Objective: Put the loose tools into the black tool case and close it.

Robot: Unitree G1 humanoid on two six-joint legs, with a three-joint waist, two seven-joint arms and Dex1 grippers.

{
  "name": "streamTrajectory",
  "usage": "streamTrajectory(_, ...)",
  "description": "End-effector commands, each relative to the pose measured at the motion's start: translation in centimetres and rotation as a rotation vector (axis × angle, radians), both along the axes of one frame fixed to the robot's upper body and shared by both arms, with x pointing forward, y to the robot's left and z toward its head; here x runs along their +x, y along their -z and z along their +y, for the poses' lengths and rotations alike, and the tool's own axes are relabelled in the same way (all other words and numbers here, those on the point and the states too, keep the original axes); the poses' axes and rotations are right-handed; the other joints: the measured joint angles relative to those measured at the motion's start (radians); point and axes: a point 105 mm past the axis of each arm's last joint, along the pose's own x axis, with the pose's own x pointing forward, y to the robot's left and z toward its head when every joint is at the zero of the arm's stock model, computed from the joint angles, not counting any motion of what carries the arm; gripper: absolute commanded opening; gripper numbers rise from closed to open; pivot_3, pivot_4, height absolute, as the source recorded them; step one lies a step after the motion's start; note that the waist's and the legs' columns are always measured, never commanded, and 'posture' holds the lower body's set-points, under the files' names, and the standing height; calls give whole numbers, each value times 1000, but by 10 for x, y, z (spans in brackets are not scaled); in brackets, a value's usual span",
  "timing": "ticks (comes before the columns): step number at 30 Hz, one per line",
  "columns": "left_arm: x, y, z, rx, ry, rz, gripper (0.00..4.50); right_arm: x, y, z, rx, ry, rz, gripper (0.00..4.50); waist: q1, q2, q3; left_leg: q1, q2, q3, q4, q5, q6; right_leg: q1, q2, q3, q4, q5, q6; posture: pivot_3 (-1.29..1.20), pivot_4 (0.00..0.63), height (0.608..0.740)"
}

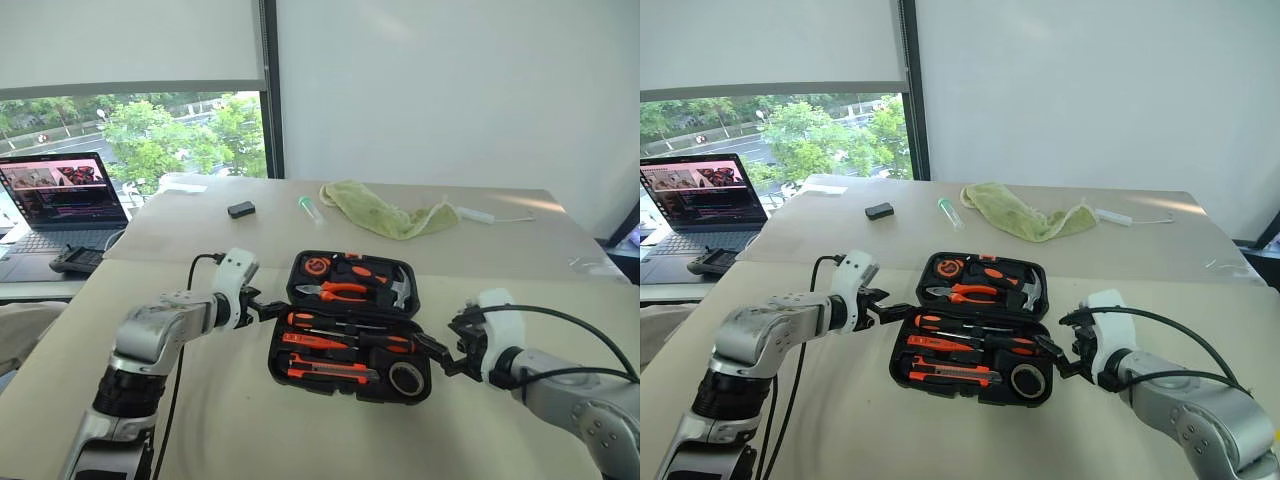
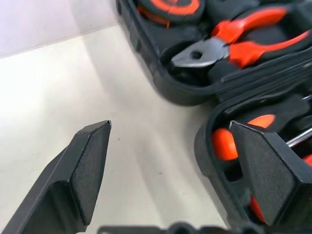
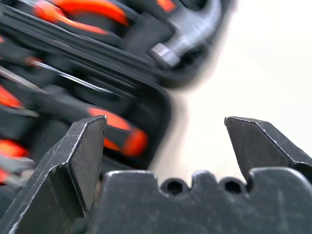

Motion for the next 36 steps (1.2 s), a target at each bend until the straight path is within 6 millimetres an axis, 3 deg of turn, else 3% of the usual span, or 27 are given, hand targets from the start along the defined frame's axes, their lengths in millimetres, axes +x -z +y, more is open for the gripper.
streamTrajectory(1,1,7,-3,55,-13,9,3961,7,3,6,0,-10,30,4248,0,0,0,0,0,0,0,0,0,0,0,0,0,0,0,0,150,740)
streamTrajectory(3,-2,14,-9,64,2,26,3535,13,9,12,8,-23,52,3851,-3,0,0,1,1,0,-1,0,0,0,1,0,0,0,0,0,150,740)
streamTrajectory(8,-10,19,-16,46,27,52,1514,16,19,22,-12,-81,90,1974,-3,0,0,2,1,0,0,0,0,1,1,1,1,0,0,0,150,740)
streamTrajectory(12,-17,18,-11,38,30,47,211,7,16,25,-10,-124,94,769,-4,0,0,2,1,0,0,0,-1,1,1,1,1,0,0,0,150,740)
streamTrajectory(13,-19,18,-10,34,35,44,0,3,15,26,-13,-137,98,441,-5,1,-1,2,1,0,-1,0,-1,0,1,2,2,0,0,0,150,740)
streamTrajectory(15,-27,16,-10,16,57,46,0,-7,14,28,-14,-162,104,180,-3,1,-1,2,1,0,-2,1,-1,0,1,2,1,0,0,0,150,740)
streamTrajectory(22,-62,22,2,25,90,88,0,-43,20,35,-13,-207,139,79,-4,1,-1,1,1,0,-7,3,-6,-1,0,1,-1,0,0,0,150,740)
streamTrajectory(28,-70,23,13,29,59,58,0,-60,26,34,-107,-242,132,72,-5,1,-1,2,1,0,-7,1,-4,1,1,2,-2,-1,0,0,150,740)
streamTrajectory(30,-64,11,15,-20,28,-10,0,-56,22,28,-112,-205,94,1074,-3,1,-1,4,0,1,-7,0,-1,1,0,2,-3,-2,0,0,150,740)
streamTrajectory(32,-54,-3,27,-100,-66,-74,776,-52,14,25,-118,-191,47,1618,-2,1,-1,4,1,0,-7,0,-1,1,1,1,-2,-2,-1,0,150,740)
streamTrajectory(34,-51,-16,31,-155,-84,-124,1288,-50,5,21,-128,-188,6,2285,-1,0,0,4,1,0,-6,1,-3,0,1,1,0,-1,-2,0,150,740)
streamTrajectory(36,-49,-27,32,-204,-81,-154,2071,-48,-4,17,-137,-182,-26,3047,-1,-1,0,4,2,-1,-6,3,-5,0,3,1,1,1,-5,0,150,740)
